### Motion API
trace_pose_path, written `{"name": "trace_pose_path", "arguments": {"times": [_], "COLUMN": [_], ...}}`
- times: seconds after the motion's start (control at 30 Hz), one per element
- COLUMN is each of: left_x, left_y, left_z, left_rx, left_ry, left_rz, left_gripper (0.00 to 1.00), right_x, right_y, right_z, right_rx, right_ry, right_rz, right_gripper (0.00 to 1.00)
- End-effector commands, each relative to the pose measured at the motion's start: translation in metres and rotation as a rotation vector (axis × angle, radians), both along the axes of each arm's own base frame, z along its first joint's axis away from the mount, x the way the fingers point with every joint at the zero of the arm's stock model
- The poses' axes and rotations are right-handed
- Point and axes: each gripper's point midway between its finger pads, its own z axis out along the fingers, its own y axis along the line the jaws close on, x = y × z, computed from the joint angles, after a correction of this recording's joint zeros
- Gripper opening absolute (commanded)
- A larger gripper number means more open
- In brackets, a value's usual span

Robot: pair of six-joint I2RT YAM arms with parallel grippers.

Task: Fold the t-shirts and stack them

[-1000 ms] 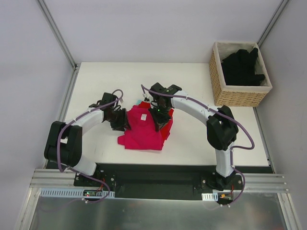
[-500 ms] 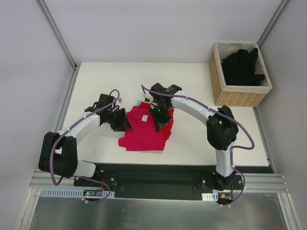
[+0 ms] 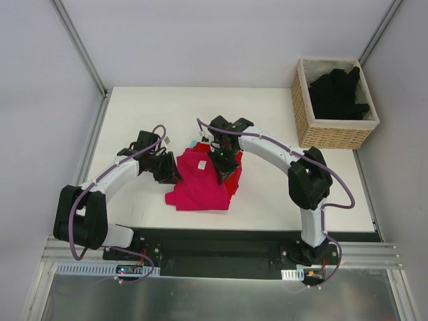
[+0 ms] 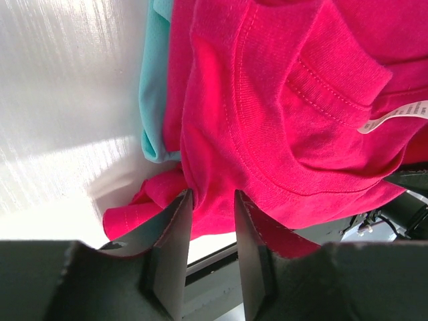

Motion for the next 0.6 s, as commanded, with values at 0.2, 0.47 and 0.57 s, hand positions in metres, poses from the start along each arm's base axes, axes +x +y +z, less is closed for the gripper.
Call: {"name": "trace_pose_path", "arguments": {"times": [0.2, 0.47, 0.57], "left_x": [-0.004, -0.006, -0.005], "left_y": [0.003, 0.002, 0.003], "left_z": [-0.009, -0.022, -0.021], "left_rx": [0.013, 0.017, 0.025], "left_ry": [0.038, 0.082, 0.070], "left_rz": [0.000, -0.021, -0.021], "left_gripper": [0.15, 0.18, 0.20], "right_x": [0.000, -0.002, -0.002], "right_y": [0.003, -0.003, -0.002], "right_z": [0.024, 0.023, 0.023], "right_rx": [0.042, 0.030, 0.031], "right_ry": [-0.028, -0.028, -0.029], "right_rz": [0.012, 0.009, 0.011], "right_gripper": [0.01, 0.01, 0.01]}}
